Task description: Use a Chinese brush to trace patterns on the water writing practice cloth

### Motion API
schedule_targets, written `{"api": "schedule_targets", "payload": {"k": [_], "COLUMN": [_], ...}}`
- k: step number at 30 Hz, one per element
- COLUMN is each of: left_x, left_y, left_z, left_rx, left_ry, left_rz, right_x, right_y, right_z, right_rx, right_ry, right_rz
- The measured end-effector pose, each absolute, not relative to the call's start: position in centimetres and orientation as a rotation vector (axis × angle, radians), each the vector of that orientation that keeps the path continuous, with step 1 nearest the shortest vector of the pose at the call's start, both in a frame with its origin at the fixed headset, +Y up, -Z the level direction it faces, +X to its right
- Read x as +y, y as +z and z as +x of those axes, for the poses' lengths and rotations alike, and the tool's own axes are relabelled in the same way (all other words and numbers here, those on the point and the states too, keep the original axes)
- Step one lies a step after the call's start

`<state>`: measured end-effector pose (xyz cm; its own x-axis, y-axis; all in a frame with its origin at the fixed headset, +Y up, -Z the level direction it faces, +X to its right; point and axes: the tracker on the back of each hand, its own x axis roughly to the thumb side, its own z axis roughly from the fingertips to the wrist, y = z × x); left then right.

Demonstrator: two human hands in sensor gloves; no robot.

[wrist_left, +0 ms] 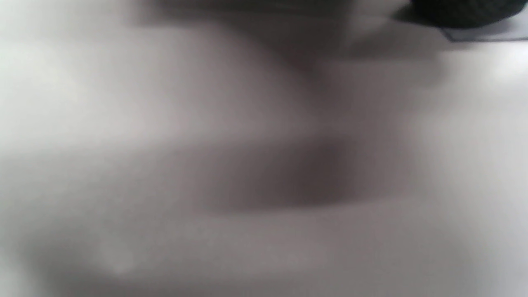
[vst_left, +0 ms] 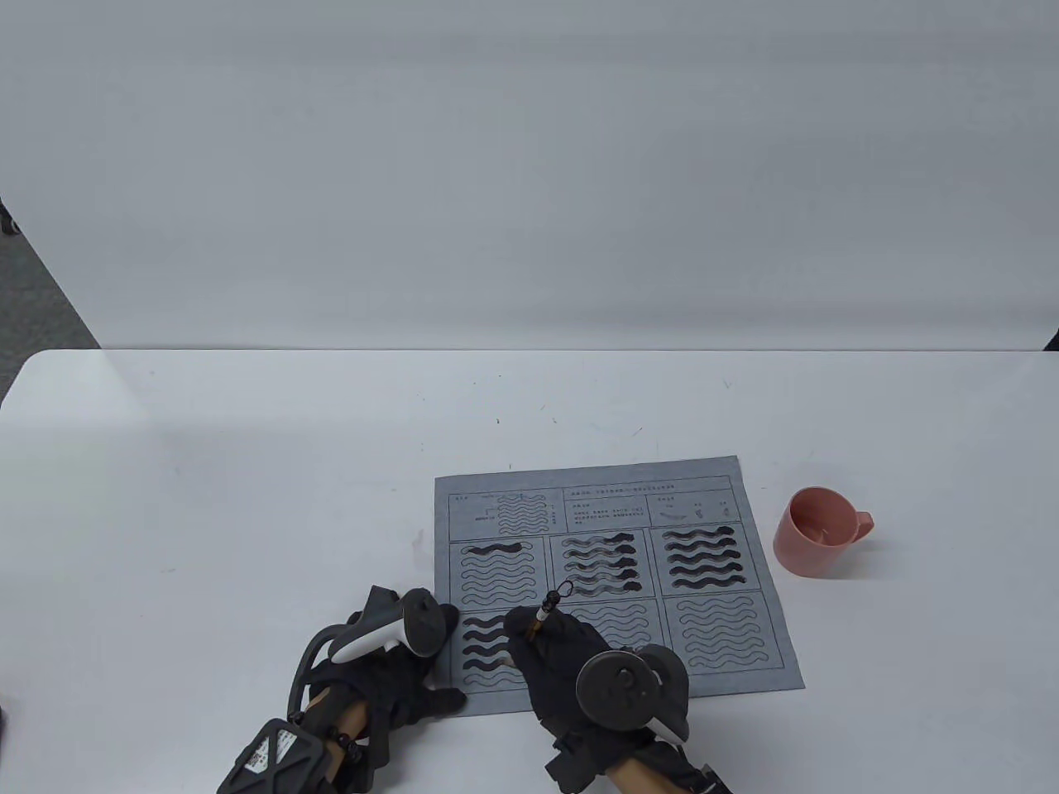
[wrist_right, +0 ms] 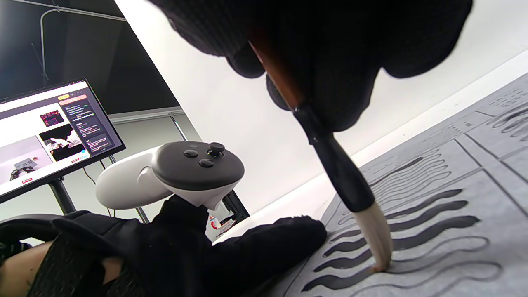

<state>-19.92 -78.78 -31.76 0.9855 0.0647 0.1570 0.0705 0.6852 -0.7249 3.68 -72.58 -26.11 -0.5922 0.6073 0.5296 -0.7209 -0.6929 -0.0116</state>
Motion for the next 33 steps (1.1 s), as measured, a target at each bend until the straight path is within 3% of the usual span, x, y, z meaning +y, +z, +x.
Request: {"api": "schedule_targets", "payload": {"k": [33], "left_x": [-78.82], "left_y": [-31.68], "left_z": [-19.93], "left_rx": [-0.175], "left_ry": [-0.003], "left_rz": [-0.818], "right_x": [-72.50], "right_y": [-26.15], "right_z": [4.03], "right_rx": [-0.300], "right_ry": [2.276], "right_rz": [0.607]}}
